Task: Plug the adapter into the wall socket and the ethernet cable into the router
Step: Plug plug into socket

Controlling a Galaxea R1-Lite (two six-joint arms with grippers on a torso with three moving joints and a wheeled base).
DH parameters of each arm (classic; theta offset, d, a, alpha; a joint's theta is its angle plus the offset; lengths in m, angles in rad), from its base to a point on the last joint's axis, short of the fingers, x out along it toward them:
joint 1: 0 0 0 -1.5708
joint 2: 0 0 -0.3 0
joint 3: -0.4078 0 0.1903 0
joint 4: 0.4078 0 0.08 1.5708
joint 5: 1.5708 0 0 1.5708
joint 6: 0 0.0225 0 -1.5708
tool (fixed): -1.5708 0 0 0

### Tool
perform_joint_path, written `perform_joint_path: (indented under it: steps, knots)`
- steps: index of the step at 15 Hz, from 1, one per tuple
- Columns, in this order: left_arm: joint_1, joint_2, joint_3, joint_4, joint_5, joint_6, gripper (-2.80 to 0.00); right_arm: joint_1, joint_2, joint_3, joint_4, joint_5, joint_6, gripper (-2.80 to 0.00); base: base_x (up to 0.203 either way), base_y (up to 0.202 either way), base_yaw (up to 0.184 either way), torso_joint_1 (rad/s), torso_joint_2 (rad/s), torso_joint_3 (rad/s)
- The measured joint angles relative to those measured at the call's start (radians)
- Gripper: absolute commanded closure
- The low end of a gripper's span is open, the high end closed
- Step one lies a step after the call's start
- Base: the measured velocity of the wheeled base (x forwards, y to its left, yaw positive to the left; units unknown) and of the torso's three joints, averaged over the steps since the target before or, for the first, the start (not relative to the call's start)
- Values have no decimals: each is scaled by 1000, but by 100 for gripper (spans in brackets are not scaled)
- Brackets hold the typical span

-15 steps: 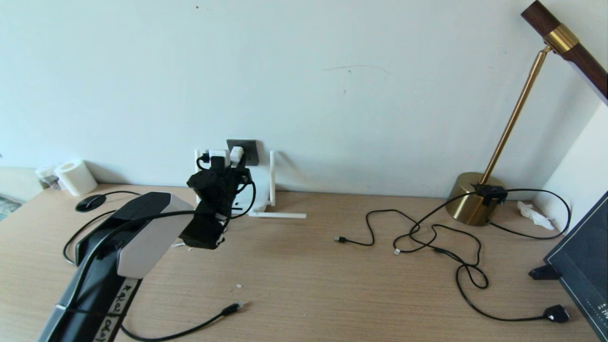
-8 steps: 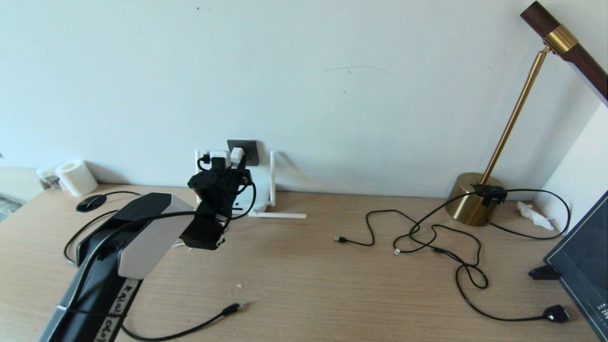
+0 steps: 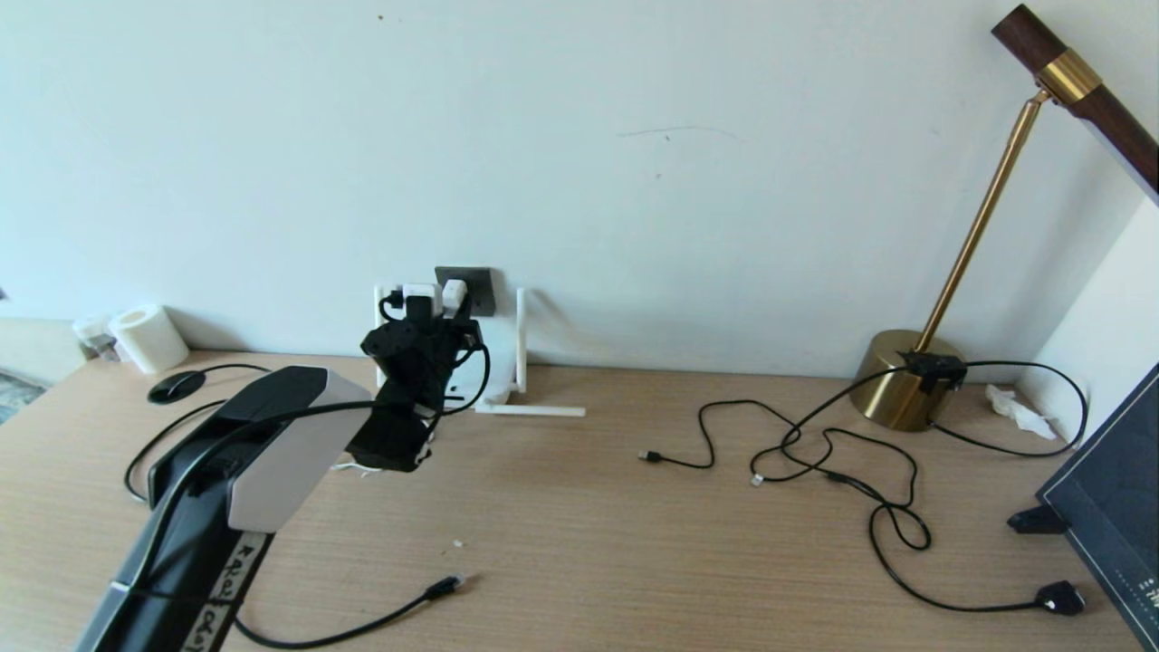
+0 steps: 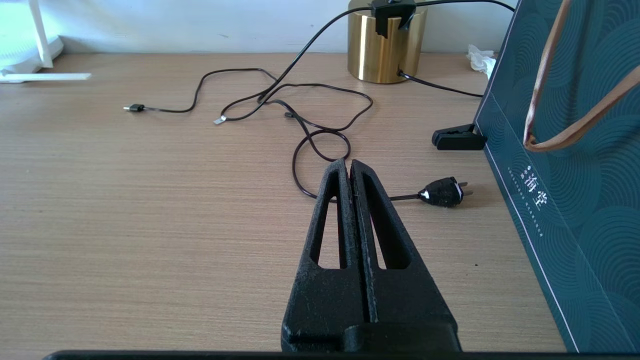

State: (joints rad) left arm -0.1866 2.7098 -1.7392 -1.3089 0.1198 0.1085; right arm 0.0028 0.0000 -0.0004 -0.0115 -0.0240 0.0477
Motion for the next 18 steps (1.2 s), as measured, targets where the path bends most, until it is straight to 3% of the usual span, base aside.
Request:
perform_joint_path:
  steps: [18]
  knots:
    - [-17,0,-7,12,13,0,0,0,0,0,0,0,-1,0,0,0,0,0,0,0]
